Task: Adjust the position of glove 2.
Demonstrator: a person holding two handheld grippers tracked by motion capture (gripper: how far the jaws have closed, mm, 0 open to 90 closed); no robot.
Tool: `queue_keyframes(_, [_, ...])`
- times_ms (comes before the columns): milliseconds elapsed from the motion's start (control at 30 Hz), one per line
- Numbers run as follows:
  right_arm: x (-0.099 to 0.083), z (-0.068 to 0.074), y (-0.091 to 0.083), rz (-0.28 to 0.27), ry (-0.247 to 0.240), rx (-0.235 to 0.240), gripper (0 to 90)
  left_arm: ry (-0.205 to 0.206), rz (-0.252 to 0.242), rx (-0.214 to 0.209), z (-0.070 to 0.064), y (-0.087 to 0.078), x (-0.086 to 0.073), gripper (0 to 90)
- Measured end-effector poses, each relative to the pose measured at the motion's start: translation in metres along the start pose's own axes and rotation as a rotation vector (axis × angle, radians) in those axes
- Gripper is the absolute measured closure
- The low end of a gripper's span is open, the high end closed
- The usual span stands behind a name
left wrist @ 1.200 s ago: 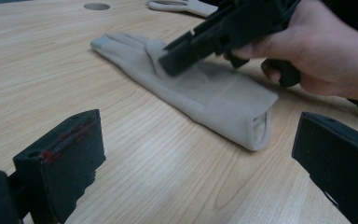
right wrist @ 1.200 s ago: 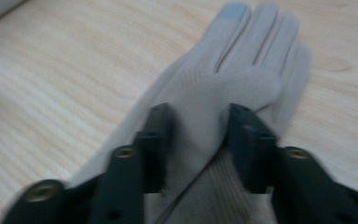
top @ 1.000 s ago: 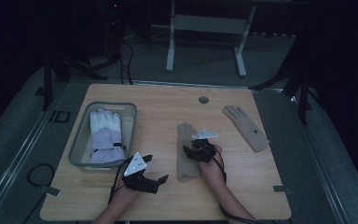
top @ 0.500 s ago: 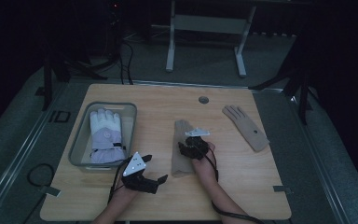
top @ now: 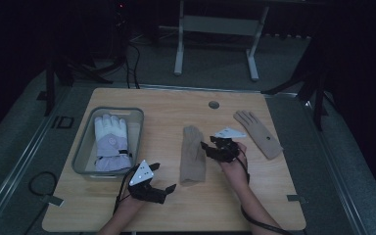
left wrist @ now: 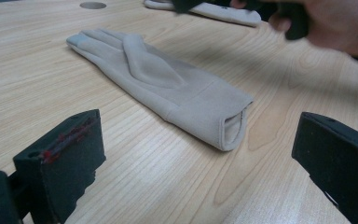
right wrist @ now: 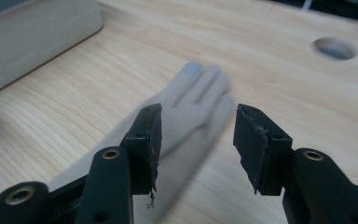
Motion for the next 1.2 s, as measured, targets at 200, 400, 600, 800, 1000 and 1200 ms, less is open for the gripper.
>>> queue_keyframes(200, [-0.007,-0.049,-0.033,-0.007,-0.014,-0.033,52.2,0.001,-0.003,0.004,0.000,0.000,0.000,2.3])
queue_keyframes(400, [-0.021,-0.100,-0.054,0.006,0.017,-0.093,53.1,-0.007,-0.015,0.009,0.001,0.000,0.000,2.3])
queue_keyframes(600, [-0.036,-0.145,-0.060,0.045,0.052,-0.133,54.8,-0.006,-0.019,0.006,0.001,0.000,0.001,2.3])
queue_keyframes(800, [-0.039,-0.173,-0.060,0.055,0.088,-0.183,55.3,-0.007,-0.018,-0.001,0.001,0.001,0.000,2.3])
queue_keyframes(1000, [-0.040,-0.193,-0.052,0.078,0.108,-0.219,55.5,-0.011,-0.026,-0.002,0.001,-0.001,0.000,2.3])
queue_keyframes(1200, [-0.050,-0.211,-0.037,0.121,0.149,-0.225,56.8,-0.017,-0.025,-0.004,0.002,-0.001,-0.001,2.3])
Point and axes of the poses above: each handheld gripper's, and its own axes: y roughly forward along the jaws, x roughly out of its top, z roughly to its left, the point moved 5 cm from there along y, roughly forward along the jaws
